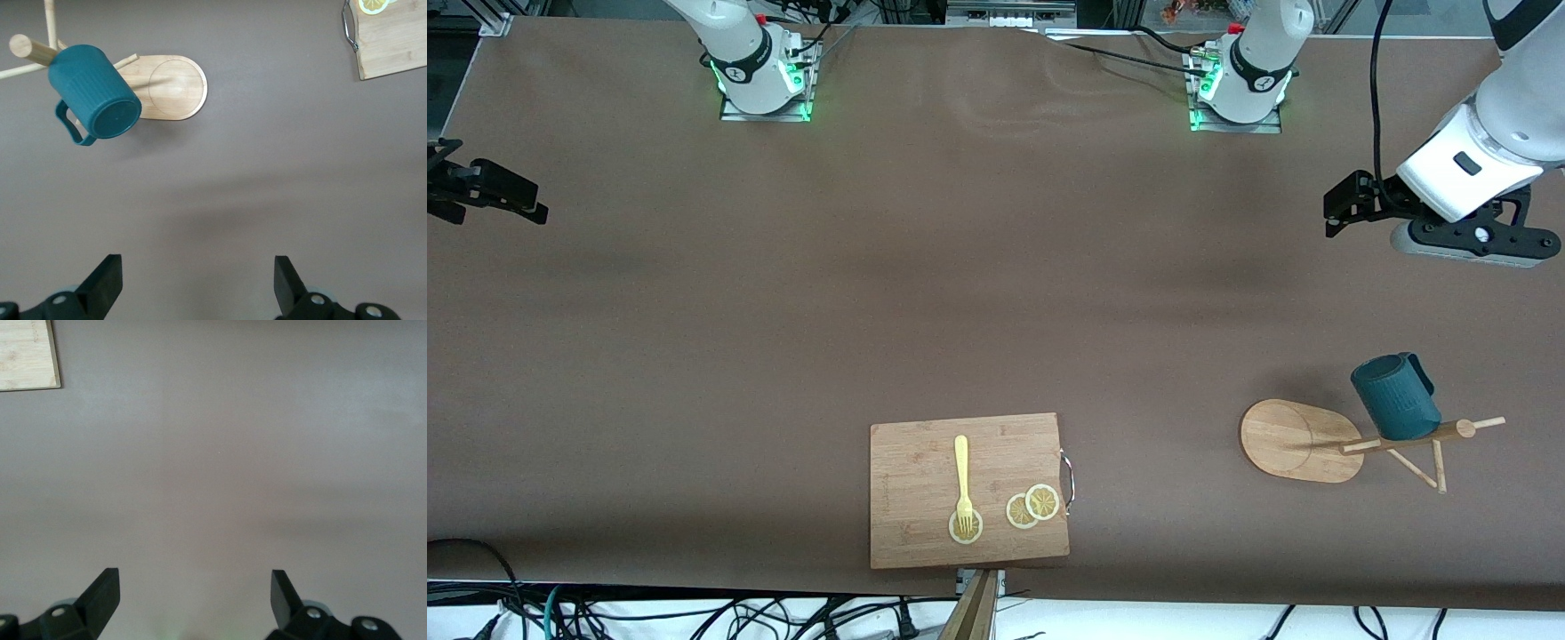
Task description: Pass cup and hang on rack
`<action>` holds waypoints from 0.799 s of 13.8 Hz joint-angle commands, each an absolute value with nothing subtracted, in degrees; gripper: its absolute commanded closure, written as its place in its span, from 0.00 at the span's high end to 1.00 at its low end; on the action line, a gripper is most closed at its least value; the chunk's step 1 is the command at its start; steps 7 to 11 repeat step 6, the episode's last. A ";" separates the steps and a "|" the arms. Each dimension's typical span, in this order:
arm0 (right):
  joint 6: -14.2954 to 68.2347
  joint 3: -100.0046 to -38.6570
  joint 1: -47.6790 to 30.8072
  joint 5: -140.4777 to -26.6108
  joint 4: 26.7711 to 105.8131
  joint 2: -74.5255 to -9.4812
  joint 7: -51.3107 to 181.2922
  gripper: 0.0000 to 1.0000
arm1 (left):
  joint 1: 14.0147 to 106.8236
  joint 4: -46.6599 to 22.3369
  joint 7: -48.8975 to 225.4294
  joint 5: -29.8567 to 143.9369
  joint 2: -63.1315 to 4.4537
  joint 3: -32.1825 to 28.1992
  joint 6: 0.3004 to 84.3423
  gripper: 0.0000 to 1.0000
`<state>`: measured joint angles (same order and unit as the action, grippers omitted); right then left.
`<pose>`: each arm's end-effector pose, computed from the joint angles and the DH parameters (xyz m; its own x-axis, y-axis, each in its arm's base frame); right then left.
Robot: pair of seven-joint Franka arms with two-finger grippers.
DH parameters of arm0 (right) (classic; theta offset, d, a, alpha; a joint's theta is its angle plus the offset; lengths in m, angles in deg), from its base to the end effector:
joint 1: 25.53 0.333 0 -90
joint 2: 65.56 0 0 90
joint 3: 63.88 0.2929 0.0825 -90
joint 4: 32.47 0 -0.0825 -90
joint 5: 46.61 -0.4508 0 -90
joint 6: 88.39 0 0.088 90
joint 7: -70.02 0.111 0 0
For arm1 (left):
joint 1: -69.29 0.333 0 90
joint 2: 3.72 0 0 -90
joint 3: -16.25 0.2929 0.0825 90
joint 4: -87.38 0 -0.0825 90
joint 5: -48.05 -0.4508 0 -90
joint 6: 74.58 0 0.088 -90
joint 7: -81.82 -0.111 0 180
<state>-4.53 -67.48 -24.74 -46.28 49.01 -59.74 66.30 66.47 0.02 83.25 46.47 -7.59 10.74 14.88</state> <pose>0.6386 -0.0301 0.6037 0.9981 0.0153 -0.0605 0.0158 -0.9998 0.0082 0.6330 -0.0878 0.5790 0.9923 -0.1198 -0.0300 -0.1205 -0.9925 -0.0218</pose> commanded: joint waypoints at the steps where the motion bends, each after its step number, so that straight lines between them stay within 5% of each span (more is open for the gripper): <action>1: -4.80 -67.13 -25.27 -45.56 48.04 -59.32 65.19 1.00 | 63.76 -8.66 83.40 45.76 -1.54 14.75 20.32 1.00; 11: -4.80 -67.13 -25.27 -45.56 48.04 -59.32 65.19 1.00 | 63.40 -9.31 83.22 45.85 -1.26 16.07 20.52 1.00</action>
